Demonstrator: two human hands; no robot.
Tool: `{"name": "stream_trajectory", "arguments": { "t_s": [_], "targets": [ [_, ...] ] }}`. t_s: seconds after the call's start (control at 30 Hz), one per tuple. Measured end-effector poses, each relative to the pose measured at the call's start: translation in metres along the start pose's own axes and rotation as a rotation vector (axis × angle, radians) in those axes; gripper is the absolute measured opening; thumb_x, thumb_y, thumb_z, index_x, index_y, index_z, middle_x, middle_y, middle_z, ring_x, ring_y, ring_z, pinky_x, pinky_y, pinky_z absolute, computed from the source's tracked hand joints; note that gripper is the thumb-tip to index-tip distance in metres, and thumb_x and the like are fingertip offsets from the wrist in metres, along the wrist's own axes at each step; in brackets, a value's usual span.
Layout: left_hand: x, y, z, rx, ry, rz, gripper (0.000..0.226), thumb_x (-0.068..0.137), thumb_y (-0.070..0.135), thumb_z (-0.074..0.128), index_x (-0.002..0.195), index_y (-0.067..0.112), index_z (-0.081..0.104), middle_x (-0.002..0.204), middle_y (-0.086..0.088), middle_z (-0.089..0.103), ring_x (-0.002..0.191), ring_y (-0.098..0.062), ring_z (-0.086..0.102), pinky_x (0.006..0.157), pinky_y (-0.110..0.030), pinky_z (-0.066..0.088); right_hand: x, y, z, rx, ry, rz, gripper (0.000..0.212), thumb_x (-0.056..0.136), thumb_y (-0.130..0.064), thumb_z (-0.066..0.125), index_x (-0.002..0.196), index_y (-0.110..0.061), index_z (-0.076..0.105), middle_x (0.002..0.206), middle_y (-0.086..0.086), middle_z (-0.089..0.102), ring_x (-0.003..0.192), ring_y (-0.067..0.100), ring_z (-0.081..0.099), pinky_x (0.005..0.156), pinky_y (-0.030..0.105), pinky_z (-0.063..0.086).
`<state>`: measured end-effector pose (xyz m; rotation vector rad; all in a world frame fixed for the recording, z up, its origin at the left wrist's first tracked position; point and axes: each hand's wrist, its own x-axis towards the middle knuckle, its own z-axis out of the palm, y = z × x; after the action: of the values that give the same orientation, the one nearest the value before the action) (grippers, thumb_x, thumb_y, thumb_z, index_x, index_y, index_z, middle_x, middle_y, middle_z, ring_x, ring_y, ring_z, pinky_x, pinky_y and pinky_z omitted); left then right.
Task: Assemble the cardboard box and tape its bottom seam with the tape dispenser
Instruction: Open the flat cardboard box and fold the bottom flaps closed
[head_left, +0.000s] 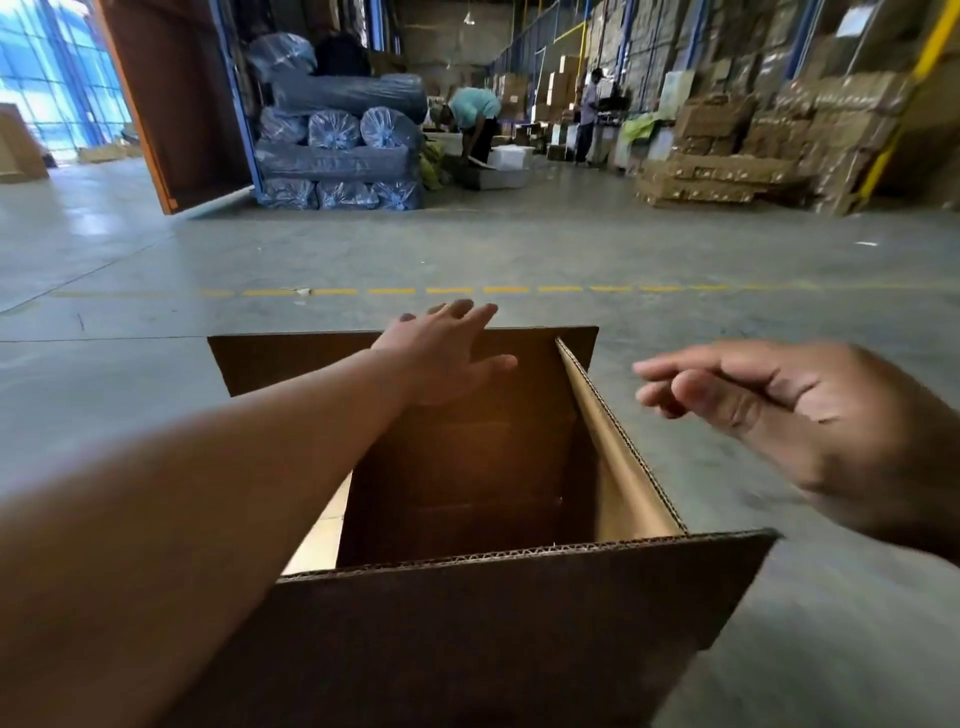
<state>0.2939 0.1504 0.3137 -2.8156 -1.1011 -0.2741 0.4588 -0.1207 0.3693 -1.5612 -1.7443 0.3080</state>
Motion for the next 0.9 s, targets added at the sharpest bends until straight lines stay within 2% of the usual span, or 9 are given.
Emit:
{"name": "stream_trajectory", "arguments": {
  "t_s": [0.1, 0.17, 0.23, 0.27, 0.37, 0.47, 0.63, 0.9],
  "targets": [
    [-0.002, 0.004, 0.025, 0.016, -0.025, -0.025, 0.089, 0.086, 0.082, 0.024, 0.157, 0.037, -0.004, 0.167, 0.001, -0.006, 0.153, -0.019, -0.007, 0.122, -0.054, 0.003, 0.016, 0.056, 0.001, 0.218, 0.135, 0.117, 0.063, 0.073, -0.079, 0.055, 0.109, -0.031, 0.072, 0.108, -0.007, 0.074, 0.101, 0.011, 0.069, 0.083, 0.024, 0.054],
    [-0.011, 0.005, 0.039, 0.047, -0.004, -0.008, 0.091, 0.084, 0.083, 0.022, 0.156, 0.038, -0.011, 0.164, 0.002, -0.020, 0.150, -0.020, -0.021, 0.121, -0.055, -0.005, 0.024, 0.096, 0.021, 0.238, 0.106, 0.193, 0.071, 0.068, -0.085, 0.055, 0.116, -0.033, 0.066, 0.114, -0.011, 0.072, 0.107, 0.002, 0.065, 0.090, 0.028, 0.053],
    [-0.017, 0.005, 0.045, 0.039, 0.018, -0.030, 0.094, 0.084, 0.084, 0.022, 0.155, 0.036, -0.015, 0.162, 0.003, -0.025, 0.148, -0.020, -0.026, 0.120, -0.055, -0.007, 0.027, 0.127, 0.047, 0.186, 0.003, 0.226, 0.065, 0.078, -0.075, 0.050, 0.131, -0.036, 0.054, 0.134, -0.017, 0.059, 0.116, -0.016, 0.052, 0.109, 0.031, 0.043],
    [-0.019, 0.004, 0.045, 0.031, 0.020, -0.050, 0.095, 0.084, 0.084, 0.022, 0.155, 0.035, -0.016, 0.162, 0.004, -0.026, 0.147, -0.019, -0.027, 0.121, -0.055, -0.006, 0.028, 0.136, 0.061, 0.156, -0.057, 0.243, 0.066, 0.082, -0.073, 0.045, 0.138, -0.039, 0.046, 0.143, -0.019, 0.049, 0.123, -0.020, 0.042, 0.114, 0.031, 0.035],
    [-0.019, -0.003, 0.046, 0.027, 0.017, -0.084, 0.095, 0.086, 0.082, 0.023, 0.156, 0.031, -0.014, 0.162, 0.009, -0.025, 0.147, -0.014, -0.027, 0.121, -0.054, -0.004, 0.030, 0.151, 0.096, 0.028, -0.232, 0.240, 0.089, 0.077, -0.088, 0.027, 0.153, -0.042, 0.023, 0.159, -0.022, 0.020, 0.144, -0.007, 0.017, 0.122, 0.030, 0.017],
    [-0.017, -0.008, 0.046, 0.033, 0.027, -0.107, 0.094, 0.088, 0.080, 0.022, 0.157, 0.027, -0.014, 0.162, 0.010, -0.024, 0.147, -0.012, -0.025, 0.122, -0.053, -0.004, 0.030, 0.162, 0.123, -0.235, -0.382, 0.144, 0.095, 0.076, -0.088, 0.012, 0.157, -0.037, 0.010, 0.164, -0.017, 0.000, 0.148, -0.001, -0.007, 0.123, 0.033, 0.000],
    [-0.012, -0.025, 0.046, 0.037, 0.039, -0.200, 0.086, 0.093, 0.072, 0.021, 0.157, 0.024, -0.012, 0.164, 0.007, -0.019, 0.148, -0.012, -0.023, 0.122, -0.048, -0.006, 0.034, 0.170, 0.140, -0.535, -0.459, 0.093, 0.091, 0.083, -0.080, 0.011, 0.158, -0.030, 0.003, 0.165, -0.011, -0.007, 0.149, 0.005, -0.014, 0.123, 0.037, -0.003],
    [-0.020, -0.017, 0.050, -0.025, 0.054, -0.175, 0.088, 0.092, 0.073, 0.026, 0.159, 0.024, -0.005, 0.167, 0.005, -0.008, 0.151, -0.013, -0.016, 0.123, -0.043, -0.004, 0.031, 0.169, 0.143, -0.650, -0.475, 0.123, 0.089, 0.085, -0.080, 0.010, 0.158, -0.031, 0.000, 0.165, -0.009, -0.010, 0.150, 0.008, -0.013, 0.123, 0.036, -0.005]
  ]
}}
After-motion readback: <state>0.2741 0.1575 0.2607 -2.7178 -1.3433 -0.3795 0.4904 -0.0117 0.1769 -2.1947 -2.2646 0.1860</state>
